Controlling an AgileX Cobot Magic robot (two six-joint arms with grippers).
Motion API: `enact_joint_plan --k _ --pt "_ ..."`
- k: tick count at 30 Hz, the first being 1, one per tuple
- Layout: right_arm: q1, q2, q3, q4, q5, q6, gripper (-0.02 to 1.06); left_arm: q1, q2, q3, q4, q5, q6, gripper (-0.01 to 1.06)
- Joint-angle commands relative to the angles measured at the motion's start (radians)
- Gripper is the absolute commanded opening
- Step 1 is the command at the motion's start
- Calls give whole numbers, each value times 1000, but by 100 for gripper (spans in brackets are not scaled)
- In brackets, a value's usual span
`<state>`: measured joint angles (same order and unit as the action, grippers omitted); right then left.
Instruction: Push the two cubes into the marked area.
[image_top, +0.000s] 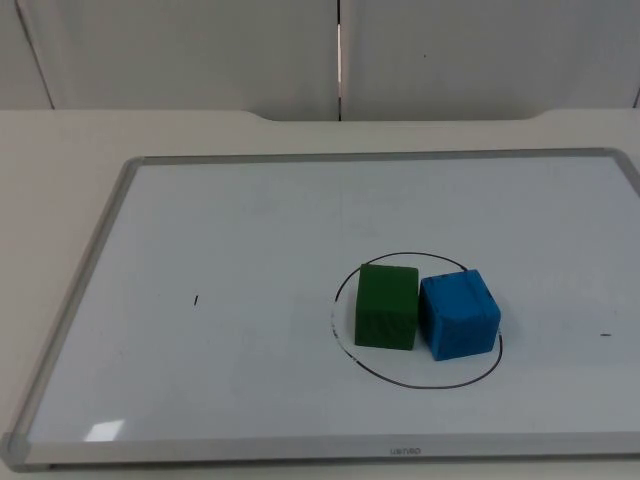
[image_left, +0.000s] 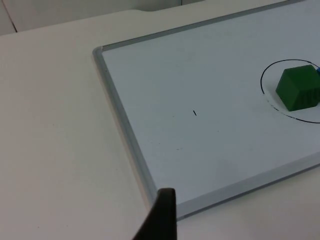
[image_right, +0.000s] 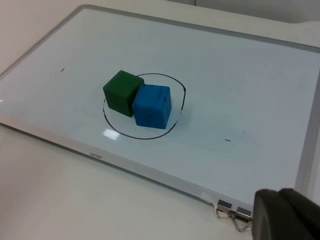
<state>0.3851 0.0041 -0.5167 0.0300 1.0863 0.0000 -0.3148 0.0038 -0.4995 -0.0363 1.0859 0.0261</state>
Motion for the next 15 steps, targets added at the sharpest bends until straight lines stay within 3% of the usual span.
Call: enact_joint_plan --k 1,7,9,10,14,15 --pt "-2 -4 2 -1 -7 -8 0 3 -4 5 -13 -10 -6 83" --pt "-2 -4 2 0 -7 -10 4 3 -4 5 -13 -10 -6 83" --pt "-2 -4 2 0 -7 -10 15 3 -4 5 -13 -10 -6 83" --pt "-2 -4 2 0 -7 -10 15 3 -4 5 -13 -10 -6 83" --pt "-2 -4 2 0 -7 -10 49 3 -4 5 -13 -10 -6 83" --pt "-2 -4 2 0 -7 -10 49 3 -4 5 -13 -10 -6 83"
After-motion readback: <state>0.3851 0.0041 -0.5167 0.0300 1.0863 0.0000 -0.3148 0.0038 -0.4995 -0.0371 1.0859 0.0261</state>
